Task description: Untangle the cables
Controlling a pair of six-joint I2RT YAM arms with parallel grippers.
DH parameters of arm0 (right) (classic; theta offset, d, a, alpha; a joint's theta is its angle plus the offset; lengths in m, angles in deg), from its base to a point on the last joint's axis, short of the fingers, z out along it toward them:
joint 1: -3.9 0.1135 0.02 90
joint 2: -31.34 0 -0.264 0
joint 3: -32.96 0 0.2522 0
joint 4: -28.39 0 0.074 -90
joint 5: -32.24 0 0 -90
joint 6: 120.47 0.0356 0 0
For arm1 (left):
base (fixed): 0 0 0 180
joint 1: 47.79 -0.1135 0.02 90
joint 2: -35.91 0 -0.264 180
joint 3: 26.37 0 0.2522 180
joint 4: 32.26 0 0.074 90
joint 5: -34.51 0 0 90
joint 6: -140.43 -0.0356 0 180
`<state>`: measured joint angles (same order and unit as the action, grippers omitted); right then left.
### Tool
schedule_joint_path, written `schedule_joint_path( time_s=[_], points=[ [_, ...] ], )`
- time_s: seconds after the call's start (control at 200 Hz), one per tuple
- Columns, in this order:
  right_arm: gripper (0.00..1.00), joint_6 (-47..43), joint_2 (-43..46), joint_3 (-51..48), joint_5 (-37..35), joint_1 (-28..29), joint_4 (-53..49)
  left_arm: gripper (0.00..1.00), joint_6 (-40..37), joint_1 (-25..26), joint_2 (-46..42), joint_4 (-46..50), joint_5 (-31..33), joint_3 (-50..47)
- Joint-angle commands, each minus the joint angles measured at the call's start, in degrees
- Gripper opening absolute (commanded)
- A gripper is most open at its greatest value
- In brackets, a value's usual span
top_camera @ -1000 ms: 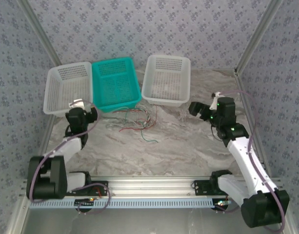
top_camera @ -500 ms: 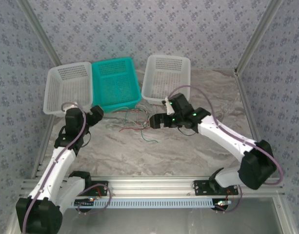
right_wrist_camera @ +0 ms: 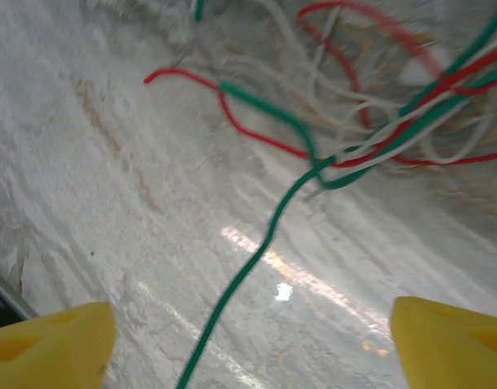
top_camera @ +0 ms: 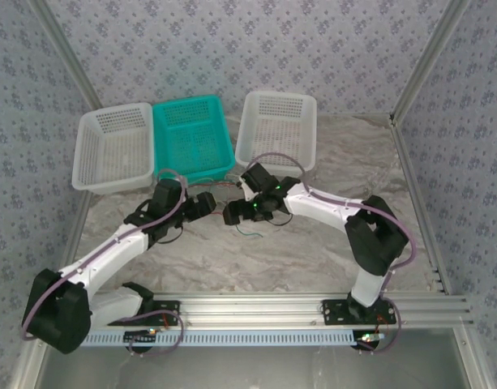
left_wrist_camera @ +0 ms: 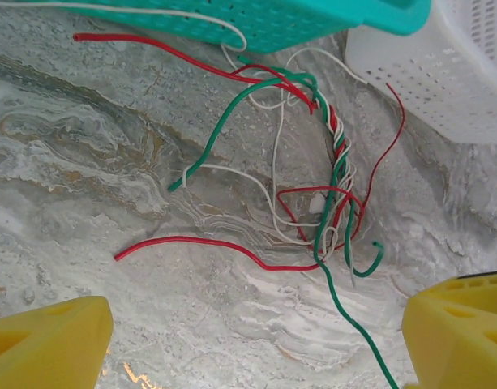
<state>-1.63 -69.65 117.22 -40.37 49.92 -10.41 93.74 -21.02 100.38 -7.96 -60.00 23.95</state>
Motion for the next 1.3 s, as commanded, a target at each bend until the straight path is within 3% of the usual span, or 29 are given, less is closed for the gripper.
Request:
schedule_joint_path(
  time_s=[0.0,0.165,0.315,0.545,0.78,0.889,0.964,1.149,1.294],
  points=[
    [0.74,-0.1,-1.1,1.7,1.1,1.3,-2.2,0.93,-1.9,0.3,0.6,0.4,1.0,2.0],
    [0.41,-1.0,-0.1,0.1,-2.5,1.4,-2.7,0.95,-2.1,0.3,0.4,1.1,0.9,2.4],
    [0.00,-4.8,2.2,-1.5,-0.4,1.2,-3.4,0.96,-3.1,0.4,0.6,1.5,-2.3,3.7],
    [0.00,-14.3,8.6,-7.1,3.9,-1.4,-3.4,0.90,-5.1,3.4,3.6,-0.4,-9.5,8.6],
    [0.00,-18.1,12.8,-10.8,6.8,-4.8,-2.2,0.76,-2.5,10.6,13.1,2.1,-5.9,15.9],
    [0.00,-17.8,12.8,-11.4,6.7,-5.0,-1.7,0.62,-2.1,13.0,17.9,4.8,-1.9,18.9],
    [0.00,-17.4,12.9,-11.9,6.8,-5.1,-1.1,0.56,-1.3,13.5,19.6,3.1,-1.0,18.4],
    [0.00,-16.6,13.2,-12.6,8.0,-5.9,-0.4,0.53,-0.8,13.4,20.5,1.0,1.3,15.7],
    [0.00,-15.8,13.4,-12.9,9.2,-6.8,0.3,0.40,-0.4,13.5,22.3,-1.8,-2.1,14.8]
  ],
)
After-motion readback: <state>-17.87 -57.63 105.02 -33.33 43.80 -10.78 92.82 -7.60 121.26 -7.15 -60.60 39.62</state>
